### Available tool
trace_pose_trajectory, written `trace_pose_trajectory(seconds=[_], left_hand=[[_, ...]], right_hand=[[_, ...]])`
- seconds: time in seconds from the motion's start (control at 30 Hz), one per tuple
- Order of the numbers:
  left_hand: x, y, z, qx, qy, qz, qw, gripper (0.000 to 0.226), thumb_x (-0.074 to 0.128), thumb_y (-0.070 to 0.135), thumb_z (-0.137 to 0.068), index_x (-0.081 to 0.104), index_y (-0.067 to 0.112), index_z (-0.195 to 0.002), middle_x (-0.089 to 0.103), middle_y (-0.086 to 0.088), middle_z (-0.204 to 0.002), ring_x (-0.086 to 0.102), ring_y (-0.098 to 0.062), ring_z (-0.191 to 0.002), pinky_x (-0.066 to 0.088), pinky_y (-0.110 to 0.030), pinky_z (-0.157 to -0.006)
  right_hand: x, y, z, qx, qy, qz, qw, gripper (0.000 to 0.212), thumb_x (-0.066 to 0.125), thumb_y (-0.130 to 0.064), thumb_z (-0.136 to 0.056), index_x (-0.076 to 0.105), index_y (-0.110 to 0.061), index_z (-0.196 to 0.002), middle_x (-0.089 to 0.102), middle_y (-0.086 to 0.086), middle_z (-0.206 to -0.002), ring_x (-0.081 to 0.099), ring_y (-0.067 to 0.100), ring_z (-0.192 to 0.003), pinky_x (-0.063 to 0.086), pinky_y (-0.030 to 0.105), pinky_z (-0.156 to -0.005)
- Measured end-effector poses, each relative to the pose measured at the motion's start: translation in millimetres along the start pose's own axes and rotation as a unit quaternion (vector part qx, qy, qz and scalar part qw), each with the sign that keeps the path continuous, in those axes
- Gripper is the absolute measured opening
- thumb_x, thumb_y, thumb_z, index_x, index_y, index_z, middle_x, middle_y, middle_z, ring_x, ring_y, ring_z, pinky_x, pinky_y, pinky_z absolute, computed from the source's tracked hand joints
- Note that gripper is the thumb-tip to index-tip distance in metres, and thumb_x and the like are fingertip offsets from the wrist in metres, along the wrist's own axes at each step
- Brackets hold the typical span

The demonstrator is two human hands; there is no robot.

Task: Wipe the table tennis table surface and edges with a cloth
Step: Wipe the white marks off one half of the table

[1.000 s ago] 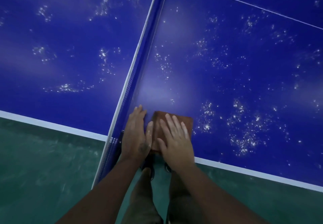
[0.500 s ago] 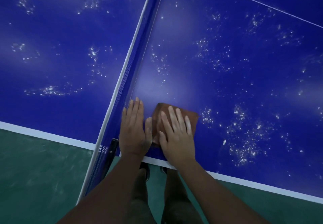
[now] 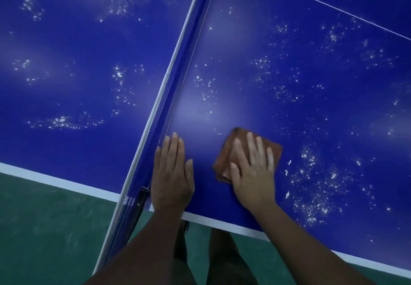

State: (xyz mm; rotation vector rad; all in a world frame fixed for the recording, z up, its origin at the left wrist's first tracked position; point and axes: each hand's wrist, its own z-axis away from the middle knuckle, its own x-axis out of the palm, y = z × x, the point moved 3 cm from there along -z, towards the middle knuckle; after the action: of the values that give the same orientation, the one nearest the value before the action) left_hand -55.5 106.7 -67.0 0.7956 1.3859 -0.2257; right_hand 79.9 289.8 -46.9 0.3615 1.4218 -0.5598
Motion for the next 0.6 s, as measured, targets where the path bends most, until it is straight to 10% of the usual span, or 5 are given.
trace_pose_trajectory(seconds=[0.23,0.6], left_hand=[[3.2,-1.2,-0.1,-0.004,-0.002,-0.014,1.0,0.062,0.016,0.037,-0.121,0.035,0.0,-0.167,0.029,-0.017,-0.177,0.02,-0.031,-0.168,0.017,-0.052,-0.137],[8.7,-3.3,1.3,-0.006,-0.032,-0.044,0.999,0.061,0.021,0.033,-0.118,0.026,0.002,-0.171,0.018,-0.015,-0.181,0.009,-0.03,-0.17,0.012,-0.051,-0.138]], right_hand=[[-0.6,-67.8,-90.9,-0.081,0.022,-0.054,0.995,0.062,0.041,-0.045,-0.111,0.031,-0.028,-0.17,0.015,0.002,-0.18,0.007,0.022,-0.168,0.01,0.055,-0.134],[-12.6,10.8,-57.3,0.079,0.021,-0.011,0.997,0.064,0.034,-0.044,-0.111,0.026,-0.022,-0.171,0.011,0.005,-0.181,0.006,0.027,-0.168,0.012,0.059,-0.133]])
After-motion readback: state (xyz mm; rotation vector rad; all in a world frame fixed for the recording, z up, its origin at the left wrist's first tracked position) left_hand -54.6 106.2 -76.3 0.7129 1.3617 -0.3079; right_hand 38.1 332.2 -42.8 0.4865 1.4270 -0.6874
